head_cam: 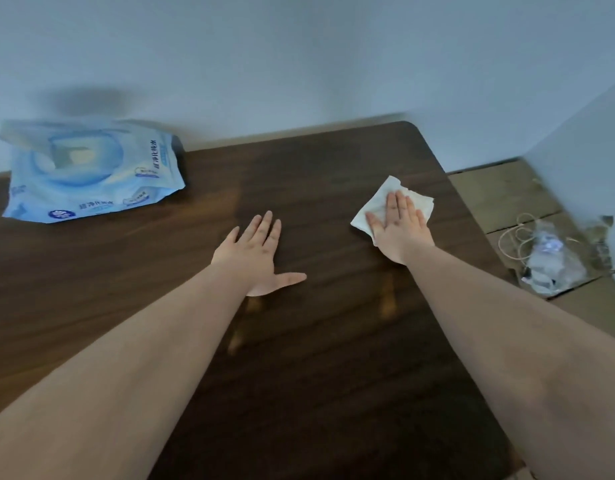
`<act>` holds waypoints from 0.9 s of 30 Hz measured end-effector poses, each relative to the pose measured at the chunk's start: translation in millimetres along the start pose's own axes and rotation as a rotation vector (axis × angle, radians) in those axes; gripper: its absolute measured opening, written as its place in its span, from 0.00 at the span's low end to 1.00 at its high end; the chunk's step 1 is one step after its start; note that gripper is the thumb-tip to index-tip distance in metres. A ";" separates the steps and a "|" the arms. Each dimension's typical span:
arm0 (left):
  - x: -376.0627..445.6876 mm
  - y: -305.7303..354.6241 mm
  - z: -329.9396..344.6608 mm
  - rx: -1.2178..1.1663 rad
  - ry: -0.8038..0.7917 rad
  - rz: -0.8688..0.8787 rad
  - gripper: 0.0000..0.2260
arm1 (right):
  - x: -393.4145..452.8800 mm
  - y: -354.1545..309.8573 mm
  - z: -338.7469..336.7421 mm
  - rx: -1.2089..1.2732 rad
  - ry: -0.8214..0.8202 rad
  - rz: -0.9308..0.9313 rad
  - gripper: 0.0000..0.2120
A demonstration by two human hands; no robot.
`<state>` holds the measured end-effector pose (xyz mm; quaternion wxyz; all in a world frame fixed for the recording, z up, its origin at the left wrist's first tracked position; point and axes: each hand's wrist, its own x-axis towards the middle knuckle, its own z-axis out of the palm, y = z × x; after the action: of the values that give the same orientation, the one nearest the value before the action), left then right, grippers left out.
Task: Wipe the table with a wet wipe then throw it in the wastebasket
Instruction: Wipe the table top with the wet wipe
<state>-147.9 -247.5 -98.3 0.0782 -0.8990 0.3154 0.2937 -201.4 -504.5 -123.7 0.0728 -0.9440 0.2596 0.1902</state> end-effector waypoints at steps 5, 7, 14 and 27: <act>2.0 4.2 6.9 -0.018 -0.016 -0.049 0.48 | 7.9 37.8 -3.9 0.020 0.021 0.062 0.34; 1.1 4.2 7.6 -0.021 -0.012 -0.051 0.47 | 10.2 45.6 -4.7 0.010 0.018 0.067 0.34; -3.9 6.7 11.6 -0.086 0.061 -0.066 0.47 | 0.2 28.2 -2.3 -0.013 -0.028 0.048 0.32; -133.2 -141.0 76.7 -0.273 0.193 -0.427 0.40 | -53.7 -196.6 25.4 -0.098 -0.093 -0.433 0.33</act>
<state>-181.9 -41.9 -90.2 -0.0139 -0.9711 0.0821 0.2236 -150.4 -305.6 -118.1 0.0777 -0.9703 0.0376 0.2258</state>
